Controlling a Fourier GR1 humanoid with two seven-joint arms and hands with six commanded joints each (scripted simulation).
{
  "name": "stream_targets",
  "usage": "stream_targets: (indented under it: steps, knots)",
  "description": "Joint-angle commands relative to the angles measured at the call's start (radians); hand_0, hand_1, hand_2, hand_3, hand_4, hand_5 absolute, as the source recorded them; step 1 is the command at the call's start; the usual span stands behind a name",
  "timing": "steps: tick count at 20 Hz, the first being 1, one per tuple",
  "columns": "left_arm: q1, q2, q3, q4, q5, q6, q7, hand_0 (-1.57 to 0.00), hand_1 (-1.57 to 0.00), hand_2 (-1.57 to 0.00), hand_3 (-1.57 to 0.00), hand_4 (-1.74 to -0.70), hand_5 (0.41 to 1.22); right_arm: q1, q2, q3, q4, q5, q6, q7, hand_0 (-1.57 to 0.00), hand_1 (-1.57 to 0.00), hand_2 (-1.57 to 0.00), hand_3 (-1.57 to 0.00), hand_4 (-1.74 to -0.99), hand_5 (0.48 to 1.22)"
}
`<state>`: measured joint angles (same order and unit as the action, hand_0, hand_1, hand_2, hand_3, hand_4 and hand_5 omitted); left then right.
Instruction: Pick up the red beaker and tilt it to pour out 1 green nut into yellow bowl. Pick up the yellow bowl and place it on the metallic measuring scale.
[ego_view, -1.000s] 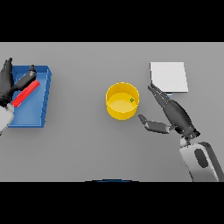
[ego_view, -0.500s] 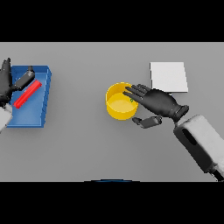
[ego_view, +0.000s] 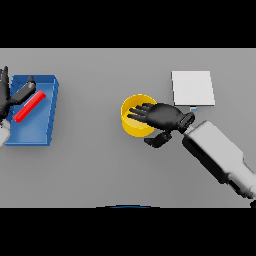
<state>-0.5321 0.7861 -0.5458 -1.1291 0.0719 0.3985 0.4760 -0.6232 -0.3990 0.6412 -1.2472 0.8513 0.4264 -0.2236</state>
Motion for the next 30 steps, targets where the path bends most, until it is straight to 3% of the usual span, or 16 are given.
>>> stream_targets:
  steps: [1, 11, 14, 16, 17, 18, 20, 22, 24, 26, 30]
  knots:
    - [0.003, 0.0, 0.0, -0.01, 0.001, 0.003, -0.004, 0.0, 0.0, 0.0, 0.0, -0.74, 0.699, -0.014, 0.008, 0.013, 0.021, 0.01, 0.008, 0.003, 0.0, 0.0, 0.0, 0.0, -1.245, 0.73]
    - [-0.001, 0.001, 0.015, 0.003, 0.018, 0.0, 0.0, 0.0, 0.0, 0.0, 0.0, -0.75, 0.699, -0.095, 0.056, 0.058, 0.144, 0.038, 0.059, 0.019, 0.0, 0.0, 0.0, -0.01, -1.276, 0.744]
    - [-0.008, -0.005, 0.011, 0.025, 0.01, -0.003, -0.004, 0.0, 0.0, 0.0, 0.0, -0.75, 0.699, -0.104, 0.062, 0.05, 0.162, 0.024, 0.093, 0.035, 0.0, 0.0, -0.02, -0.07, -1.289, 0.758]
    - [0.002, -0.004, 0.011, 0.009, 0.012, 0.004, -0.013, 0.0, 0.0, 0.0, 0.0, -0.75, 0.701, -0.099, 0.083, 0.045, 0.176, 0.019, 0.11, 0.076, -0.03, -0.04, -0.07, -0.14, -1.302, 0.805]
    - [0.012, 0.003, 0.012, 0.002, 0.013, 0.004, -0.015, 0.0, 0.0, 0.0, 0.0, -0.75, 0.701, -0.098, 0.08, 0.048, 0.172, 0.02, 0.115, 0.073, -0.16, -0.14, -0.15, -0.18, -1.321, 0.839]
    - [0.007, 0.004, 0.013, 0.006, 0.013, 0.0, -0.016, 0.0, 0.0, 0.0, 0.0, -0.75, 0.7, -0.094, 0.07, 0.052, 0.17, 0.021, 0.108, 0.051, -0.44, -0.42, -0.38, -0.24, -1.351, 0.915]
    - [-0.003, 0.002, 0.014, 0.005, 0.013, -0.001, -0.01, 0.0, 0.0, 0.0, 0.0, -0.76, 0.704, -0.086, 0.066, 0.048, 0.158, 0.009, 0.119, 0.037, -0.85, -0.84, -0.81, -0.4, -1.463, 1.025]
    - [-0.007, -0.003, 0.004, -0.002, 0.005, 0.003, 0.002, 0.0, 0.0, 0.0, 0.0, -0.76, 0.701, -0.099, 0.064, 0.048, 0.159, 0.0, 0.149, 0.033, -1.11, -1.1, -1.08, -0.71, -1.557, 1.096]
    - [0.003, 0.003, 0.003, 0.0, 0.0, 0.007, -0.004, 0.0, 0.0, 0.0, 0.0, -0.75, 0.698, -0.099, 0.062, 0.054, 0.163, -0.006, 0.15, 0.033, -1.28, -1.27, -1.18, -1.01, -1.623, 1.141]
    - [-0.002, -0.003, -0.003, 0.004, -0.006, 0.008, 0.0, 0.0, 0.0, 0.0, 0.0, -0.75, 0.692, -0.105, 0.059, 0.058, 0.171, -0.013, 0.142, 0.026, -1.38, -1.38, -1.23, -1.21, -1.666, 1.17]
    - [-0.004, -0.002, -0.002, 0.011, -0.003, 0.0, -0.006, 0.0, 0.0, 0.0, 0.0, -0.74, 0.688, -0.098, 0.053, 0.054, 0.157, -0.032, 0.128, 0.044, -1.49, -1.49, -1.29, -1.39, -1.71, 1.2]
